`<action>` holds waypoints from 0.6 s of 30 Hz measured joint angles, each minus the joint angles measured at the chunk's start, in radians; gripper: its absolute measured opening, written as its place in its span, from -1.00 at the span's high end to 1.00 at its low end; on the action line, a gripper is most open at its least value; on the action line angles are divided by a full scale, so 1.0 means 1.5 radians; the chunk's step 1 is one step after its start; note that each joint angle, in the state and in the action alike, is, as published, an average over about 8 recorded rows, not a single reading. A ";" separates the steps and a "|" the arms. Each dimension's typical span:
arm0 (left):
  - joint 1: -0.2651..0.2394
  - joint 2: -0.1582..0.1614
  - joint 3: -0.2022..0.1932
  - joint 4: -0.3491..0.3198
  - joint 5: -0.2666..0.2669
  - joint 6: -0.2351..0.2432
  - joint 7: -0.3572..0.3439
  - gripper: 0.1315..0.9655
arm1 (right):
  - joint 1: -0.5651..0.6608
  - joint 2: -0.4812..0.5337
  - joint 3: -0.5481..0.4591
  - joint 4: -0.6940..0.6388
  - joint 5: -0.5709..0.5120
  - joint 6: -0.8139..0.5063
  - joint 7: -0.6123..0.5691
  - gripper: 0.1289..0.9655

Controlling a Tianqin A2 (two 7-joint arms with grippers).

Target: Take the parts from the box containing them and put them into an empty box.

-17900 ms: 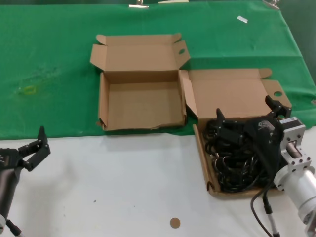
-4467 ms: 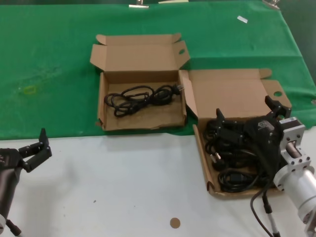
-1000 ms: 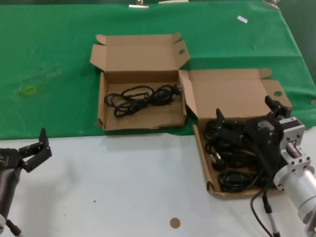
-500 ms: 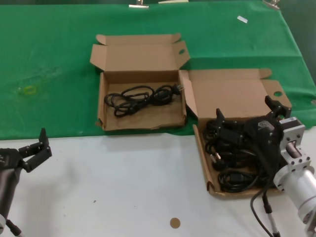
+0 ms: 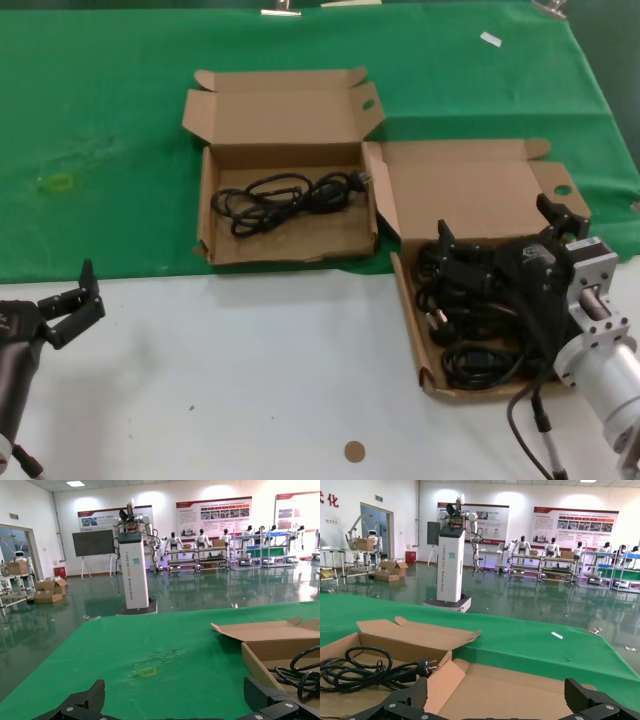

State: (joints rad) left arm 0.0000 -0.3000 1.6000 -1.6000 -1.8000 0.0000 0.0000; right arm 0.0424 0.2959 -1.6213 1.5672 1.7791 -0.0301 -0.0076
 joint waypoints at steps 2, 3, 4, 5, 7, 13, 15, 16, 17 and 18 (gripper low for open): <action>0.000 0.000 0.000 0.000 0.000 0.000 0.000 -1.00 | 0.000 0.000 0.000 0.000 0.000 0.000 0.000 -1.00; 0.000 0.000 0.000 0.000 0.000 0.000 0.000 -1.00 | 0.000 0.000 0.000 0.000 0.000 0.000 0.000 -1.00; 0.000 0.000 0.000 0.000 0.000 0.000 0.000 -1.00 | 0.000 0.000 0.000 0.000 0.000 0.000 0.000 -1.00; 0.000 0.000 0.000 0.000 0.000 0.000 0.000 -1.00 | 0.000 0.000 0.000 0.000 0.000 0.000 0.000 -1.00; 0.000 0.000 0.000 0.000 0.000 0.000 0.000 -1.00 | 0.000 0.000 0.000 0.000 0.000 0.000 0.000 -1.00; 0.000 0.000 0.000 0.000 0.000 0.000 0.000 -1.00 | 0.000 0.000 0.000 0.000 0.000 0.000 0.000 -1.00; 0.000 0.000 0.000 0.000 0.000 0.000 0.000 -1.00 | 0.000 0.000 0.000 0.000 0.000 0.000 0.000 -1.00; 0.000 0.000 0.000 0.000 0.000 0.000 0.000 -1.00 | 0.000 0.000 0.000 0.000 0.000 0.000 0.000 -1.00; 0.000 0.000 0.000 0.000 0.000 0.000 0.000 -1.00 | 0.000 0.000 0.000 0.000 0.000 0.000 0.000 -1.00; 0.000 0.000 0.000 0.000 0.000 0.000 0.000 -1.00 | 0.000 0.000 0.000 0.000 0.000 0.000 0.000 -1.00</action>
State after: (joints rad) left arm 0.0000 -0.3000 1.6000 -1.6000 -1.8000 0.0000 0.0000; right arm 0.0424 0.2959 -1.6213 1.5672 1.7791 -0.0301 -0.0076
